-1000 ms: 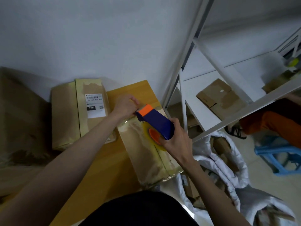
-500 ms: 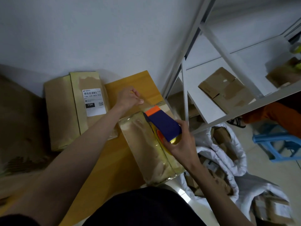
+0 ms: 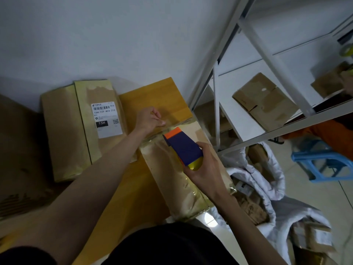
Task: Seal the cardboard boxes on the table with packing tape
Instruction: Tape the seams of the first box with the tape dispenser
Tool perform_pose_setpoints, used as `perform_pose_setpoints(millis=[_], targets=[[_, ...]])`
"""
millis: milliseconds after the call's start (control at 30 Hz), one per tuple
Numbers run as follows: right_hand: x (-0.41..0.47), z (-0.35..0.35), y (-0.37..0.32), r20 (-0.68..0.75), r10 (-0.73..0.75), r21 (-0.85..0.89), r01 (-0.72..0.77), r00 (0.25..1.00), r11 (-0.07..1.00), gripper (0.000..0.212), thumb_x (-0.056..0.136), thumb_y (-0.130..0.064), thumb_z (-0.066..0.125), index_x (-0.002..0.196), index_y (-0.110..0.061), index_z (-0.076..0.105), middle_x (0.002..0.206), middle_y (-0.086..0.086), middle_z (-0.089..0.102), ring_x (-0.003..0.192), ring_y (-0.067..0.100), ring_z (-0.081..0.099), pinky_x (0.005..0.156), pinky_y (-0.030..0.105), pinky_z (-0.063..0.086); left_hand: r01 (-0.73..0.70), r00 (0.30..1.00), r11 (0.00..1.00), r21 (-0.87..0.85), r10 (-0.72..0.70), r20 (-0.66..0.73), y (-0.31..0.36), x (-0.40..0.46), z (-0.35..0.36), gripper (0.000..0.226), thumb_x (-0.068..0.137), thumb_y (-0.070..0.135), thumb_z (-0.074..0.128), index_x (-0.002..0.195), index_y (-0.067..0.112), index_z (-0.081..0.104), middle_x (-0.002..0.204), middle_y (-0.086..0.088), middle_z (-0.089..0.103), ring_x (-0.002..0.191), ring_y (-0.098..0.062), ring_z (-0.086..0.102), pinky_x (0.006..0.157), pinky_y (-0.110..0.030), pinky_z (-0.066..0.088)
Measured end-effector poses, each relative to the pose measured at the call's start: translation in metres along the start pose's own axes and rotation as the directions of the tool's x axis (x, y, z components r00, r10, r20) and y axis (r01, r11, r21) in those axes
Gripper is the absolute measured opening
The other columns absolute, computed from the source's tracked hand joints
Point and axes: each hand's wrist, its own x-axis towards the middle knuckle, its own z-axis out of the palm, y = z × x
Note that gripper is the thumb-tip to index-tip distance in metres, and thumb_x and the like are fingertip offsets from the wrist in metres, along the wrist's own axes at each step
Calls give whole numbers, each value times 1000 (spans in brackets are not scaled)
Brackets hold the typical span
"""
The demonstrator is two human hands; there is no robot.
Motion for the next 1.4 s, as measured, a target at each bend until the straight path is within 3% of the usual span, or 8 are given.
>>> perform_pose_setpoints(millis=[133,300,467,767,1000,1133,1233,1400], targets=[[4,3,2,-3,13,-1,-13,1000,1000,69,79,-28,85,133,-27,42,119,-11,58,102,5,57,78,20,52,39,999,999,31,-38,-12,-3,4,4,31,69,-1,87,77,12,60,80,-7,70,84,-21,69,86,-36,57],[7,6,3,-12,31,13,-31,999,999,67,79,-29,85,131,-27,44,116,-15,56,103,2,55,77,12,47,92,995,995,32,-91,-45,-11,10,11,33,68,-2,88,71,16,60,89,-17,72,91,-31,71,87,-42,59],[6,7,6,-12,39,35,-38,999,999,67,78,-26,86,132,-24,45,113,-17,54,107,-3,53,77,11,46,90,995,995,32,-89,-51,-21,7,20,24,75,-2,83,77,12,63,86,-14,70,75,-18,64,77,-26,52],[7,12,11,-15,36,51,-35,999,998,67,78,-31,85,131,-26,45,118,-13,56,107,0,54,79,17,48,-60,996,967,248,74,-46,-32,1,24,20,92,10,71,112,9,72,122,-6,69,113,-21,62,91,-22,43],[8,12,11,-18,55,55,-54,998,997,67,77,-36,83,131,-28,44,115,-16,56,106,-1,55,79,23,51,-222,975,944,245,211,70,-26,-8,21,16,90,23,74,99,11,80,99,0,76,92,-9,64,89,-28,51],[1,11,15,-38,74,43,-72,997,996,69,74,-48,76,132,-32,40,102,-19,57,94,4,59,69,32,54,-178,982,938,298,152,110,-24,1,22,20,85,25,79,99,11,81,99,-3,77,95,-13,68,89,-30,54],[-8,13,16,-20,99,17,-98,995,995,73,71,-62,69,131,-37,37,94,-19,56,82,4,60,58,26,49,-147,985,939,311,110,133,-21,9,20,18,80,25,83,93,13,82,94,-1,78,92,-11,67,87,-30,54],[-13,14,15,29,74,-21,-73,997,997,71,75,-53,74,129,-38,31,105,-17,53,86,9,58,63,23,43,-139,987,930,340,103,123,-21,9,22,21,81,28,82,94,11,81,91,0,76,82,-6,62,77,-22,45]])
